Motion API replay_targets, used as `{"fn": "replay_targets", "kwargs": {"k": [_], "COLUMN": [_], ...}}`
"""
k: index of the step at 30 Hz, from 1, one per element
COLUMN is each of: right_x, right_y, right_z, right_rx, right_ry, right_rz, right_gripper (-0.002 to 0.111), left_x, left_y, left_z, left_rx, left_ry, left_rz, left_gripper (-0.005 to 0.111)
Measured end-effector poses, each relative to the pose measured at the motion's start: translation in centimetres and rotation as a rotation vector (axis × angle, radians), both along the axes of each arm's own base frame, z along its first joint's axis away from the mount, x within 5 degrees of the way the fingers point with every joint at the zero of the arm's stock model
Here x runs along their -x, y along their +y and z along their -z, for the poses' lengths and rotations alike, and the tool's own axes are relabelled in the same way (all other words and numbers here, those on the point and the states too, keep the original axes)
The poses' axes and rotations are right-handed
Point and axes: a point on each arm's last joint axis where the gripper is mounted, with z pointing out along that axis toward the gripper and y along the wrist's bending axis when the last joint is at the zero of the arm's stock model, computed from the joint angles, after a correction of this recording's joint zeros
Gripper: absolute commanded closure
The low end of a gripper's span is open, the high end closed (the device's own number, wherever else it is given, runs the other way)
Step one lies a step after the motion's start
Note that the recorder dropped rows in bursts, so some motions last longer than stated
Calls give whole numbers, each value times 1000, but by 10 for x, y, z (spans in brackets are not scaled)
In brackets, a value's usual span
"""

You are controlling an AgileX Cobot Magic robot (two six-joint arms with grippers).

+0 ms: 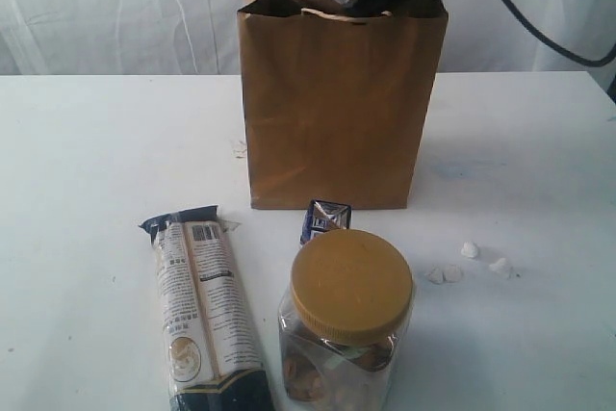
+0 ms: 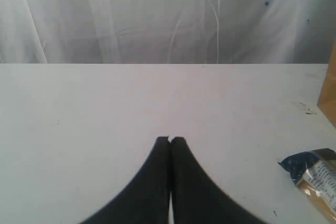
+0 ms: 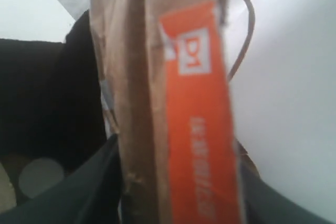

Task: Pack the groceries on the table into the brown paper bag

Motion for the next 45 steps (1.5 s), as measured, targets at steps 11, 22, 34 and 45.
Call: {"fn": "replay_targets", "kwargs": {"k": [11, 22, 34, 45], "right_x": [4, 3, 9, 46], "right_y": [-1, -4, -3, -19], "right_z": [8, 5, 6, -61], "right_rx": [42, 71, 84, -50], "right_ry": [80, 47, 98, -74], "right_rz": [-47, -36, -67, -7], "right_gripper": [65, 49, 49, 53], "left_x": [0, 0, 0, 0], "left_y": [0, 0, 0, 0], "left_z": [0, 0, 0, 0], "left_rx": [0, 0, 0, 0], "left_ry": [0, 0, 0, 0], "left_rz": [0, 0, 0, 0], "left_gripper": [107, 107, 107, 107]}}
